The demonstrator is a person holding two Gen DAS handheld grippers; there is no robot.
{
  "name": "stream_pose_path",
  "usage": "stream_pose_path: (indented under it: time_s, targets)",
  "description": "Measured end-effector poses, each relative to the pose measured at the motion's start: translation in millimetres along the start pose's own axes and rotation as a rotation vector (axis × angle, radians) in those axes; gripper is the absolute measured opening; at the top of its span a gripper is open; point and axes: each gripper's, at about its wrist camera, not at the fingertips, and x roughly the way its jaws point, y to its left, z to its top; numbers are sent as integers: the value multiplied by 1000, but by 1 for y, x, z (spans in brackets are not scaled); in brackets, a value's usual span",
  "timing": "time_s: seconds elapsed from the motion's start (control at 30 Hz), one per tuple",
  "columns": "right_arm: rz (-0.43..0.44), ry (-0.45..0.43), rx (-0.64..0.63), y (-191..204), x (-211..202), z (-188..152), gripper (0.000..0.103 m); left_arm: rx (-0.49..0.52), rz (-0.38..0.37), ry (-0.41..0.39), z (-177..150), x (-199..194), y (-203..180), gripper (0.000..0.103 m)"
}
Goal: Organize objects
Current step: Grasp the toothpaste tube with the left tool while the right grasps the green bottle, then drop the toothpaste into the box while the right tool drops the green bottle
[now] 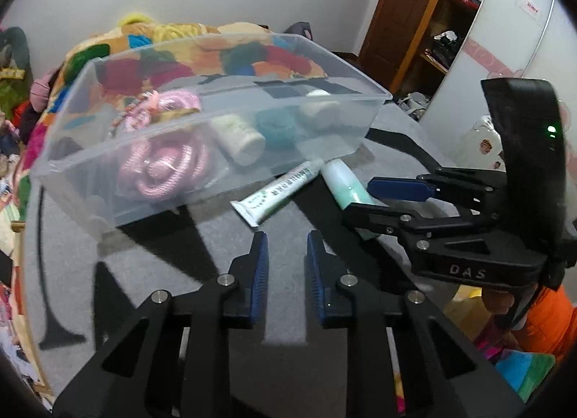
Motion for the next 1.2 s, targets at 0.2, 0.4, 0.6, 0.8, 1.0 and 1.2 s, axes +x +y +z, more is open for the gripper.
stream_pose_path:
  time_s: [0.2, 0.4, 0.6, 0.8, 1.0, 1.2]
  targets:
    - [16, -3, 40, -1, 4, 8, 38, 54, 50, -15, 21, 6, 8, 30]
    - [-26, -14, 31, -2, 6, 9, 24, 123, 49, 58, 33, 44, 1, 32]
    - [-41, -25, 35, -11, -2, -2, 22, 136, -20, 69, 24, 48, -11, 20]
    - [-50, -35, 47, -18, -12, -15, 22, 169, 35, 56, 14, 44, -29, 17]
    - [-44, -67, 69, -22, -31, -14, 22, 112, 46, -6, 3, 20, -29, 17]
    - [-31, -135, 64, -14, -56, -3, 22, 57, 69, -92, 2, -22, -17, 17]
